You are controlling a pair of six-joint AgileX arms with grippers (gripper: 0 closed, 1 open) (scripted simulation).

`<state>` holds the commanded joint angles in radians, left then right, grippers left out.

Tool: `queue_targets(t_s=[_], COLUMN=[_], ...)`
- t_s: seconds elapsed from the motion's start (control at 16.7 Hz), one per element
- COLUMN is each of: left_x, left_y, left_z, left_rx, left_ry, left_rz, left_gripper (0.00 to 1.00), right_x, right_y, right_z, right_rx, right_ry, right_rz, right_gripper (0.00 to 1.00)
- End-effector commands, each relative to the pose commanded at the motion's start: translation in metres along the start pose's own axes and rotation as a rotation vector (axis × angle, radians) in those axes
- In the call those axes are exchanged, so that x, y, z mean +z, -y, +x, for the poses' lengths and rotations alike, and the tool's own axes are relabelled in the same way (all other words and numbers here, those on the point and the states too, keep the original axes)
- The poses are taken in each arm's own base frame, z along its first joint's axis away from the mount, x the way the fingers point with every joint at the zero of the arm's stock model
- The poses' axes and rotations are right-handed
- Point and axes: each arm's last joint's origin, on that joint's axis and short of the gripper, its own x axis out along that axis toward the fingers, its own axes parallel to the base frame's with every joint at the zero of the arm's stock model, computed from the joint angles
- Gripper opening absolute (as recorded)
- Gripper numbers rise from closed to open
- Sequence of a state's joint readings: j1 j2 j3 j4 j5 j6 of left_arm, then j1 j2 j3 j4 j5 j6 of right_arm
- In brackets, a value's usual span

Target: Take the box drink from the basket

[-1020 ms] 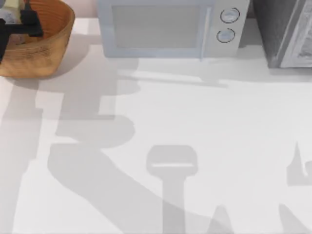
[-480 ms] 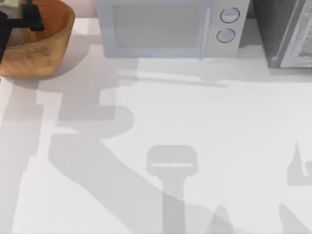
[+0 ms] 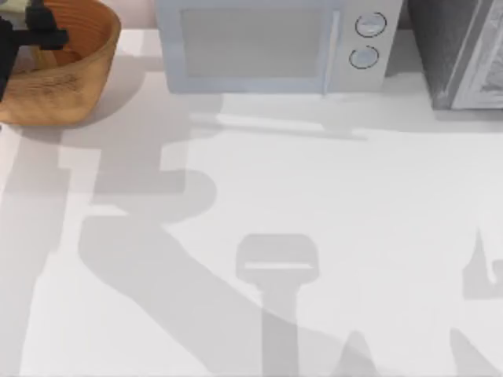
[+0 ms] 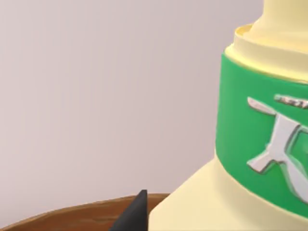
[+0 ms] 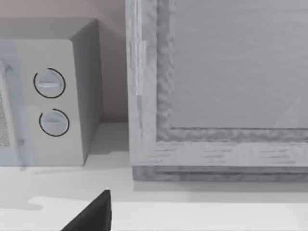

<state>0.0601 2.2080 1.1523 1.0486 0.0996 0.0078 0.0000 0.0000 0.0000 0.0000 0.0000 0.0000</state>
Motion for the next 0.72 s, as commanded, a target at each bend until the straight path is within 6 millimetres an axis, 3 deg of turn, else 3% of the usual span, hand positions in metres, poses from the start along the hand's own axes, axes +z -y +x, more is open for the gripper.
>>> queue_targets(t_s=[0.24, 0.72], left_x=[0.0, 0.0], left_y=[0.0, 0.0], left_z=[0.0, 0.0], left_rx=[0.0, 0.0], left_ry=[0.0, 0.0], left_rz=[0.0, 0.0], left_gripper=[0.02, 0.0], right_x=[0.0, 0.0], right_y=[0.0, 0.0], right_z=[0.0, 0.0], right_rx=[0.0, 0.0], right_ry=[0.0, 0.0], right_rz=[0.0, 0.0], right_gripper=[1.0, 1.0])
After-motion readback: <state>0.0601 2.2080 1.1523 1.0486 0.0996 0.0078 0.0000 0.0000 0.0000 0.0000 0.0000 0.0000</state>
